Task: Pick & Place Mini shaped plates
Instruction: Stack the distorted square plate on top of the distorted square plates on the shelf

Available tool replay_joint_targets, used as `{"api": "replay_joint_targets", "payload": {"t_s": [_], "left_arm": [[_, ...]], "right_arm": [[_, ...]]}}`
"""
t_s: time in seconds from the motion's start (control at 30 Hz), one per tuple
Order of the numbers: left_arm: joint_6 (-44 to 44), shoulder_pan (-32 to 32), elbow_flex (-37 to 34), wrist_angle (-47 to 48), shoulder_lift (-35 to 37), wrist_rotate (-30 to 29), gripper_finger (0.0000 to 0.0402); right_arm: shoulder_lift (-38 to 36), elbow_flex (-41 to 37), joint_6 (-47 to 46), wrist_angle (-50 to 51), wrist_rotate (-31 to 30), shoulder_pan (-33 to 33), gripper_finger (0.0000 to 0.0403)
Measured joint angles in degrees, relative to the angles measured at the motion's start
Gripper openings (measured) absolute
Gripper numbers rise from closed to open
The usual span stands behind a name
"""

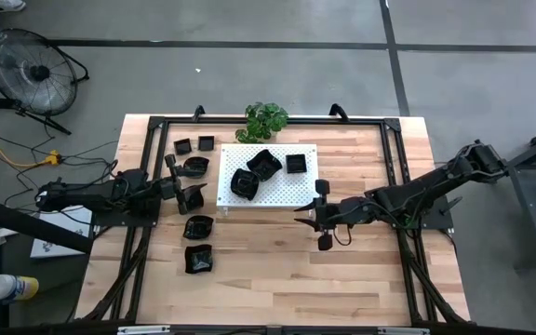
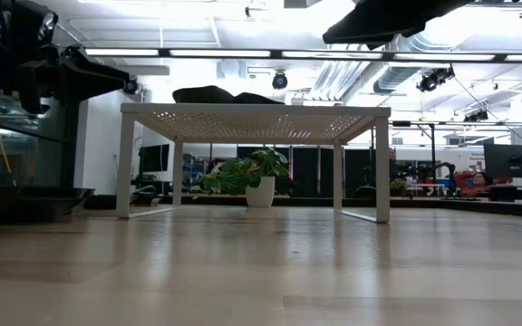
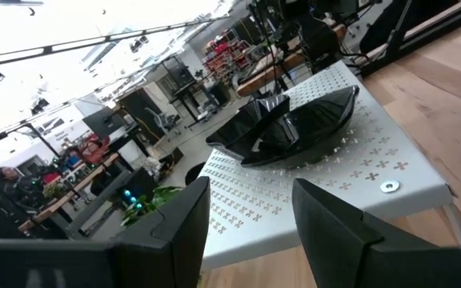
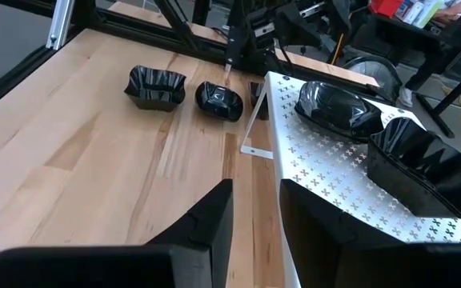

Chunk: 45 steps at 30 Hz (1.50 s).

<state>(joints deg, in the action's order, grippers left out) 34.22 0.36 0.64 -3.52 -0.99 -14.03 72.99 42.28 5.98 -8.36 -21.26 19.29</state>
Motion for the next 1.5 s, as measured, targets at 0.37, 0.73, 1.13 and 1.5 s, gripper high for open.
{"api": "replay_joint_targets", "payload": {"t_s": [0.37,0.73,1.13,1.5], "left_arm": [[-1.01,-0.02,4.76,3.41,0.04,1.10,0.0180],[-4.83,0.00,6.85,7.20,0.01,10.30,0.0222],[-9.82,-0.02,14.64,18.74,-4.68,16.77,0.0223],[-28.46,-1.74,30.19,40.47,-27.88,21.15,0.0223]], "right_arm": [[0.02,0.00,0.00,0.74,0.00,0.00,0.0099],[0.02,0.00,-1.68,1.51,0.04,0.00,0.0099],[0.02,0.02,-3.02,2.36,0.22,0.00,0.0099],[0.02,0.02,-3.02,2.56,0.22,0.00,0.0099]]}}
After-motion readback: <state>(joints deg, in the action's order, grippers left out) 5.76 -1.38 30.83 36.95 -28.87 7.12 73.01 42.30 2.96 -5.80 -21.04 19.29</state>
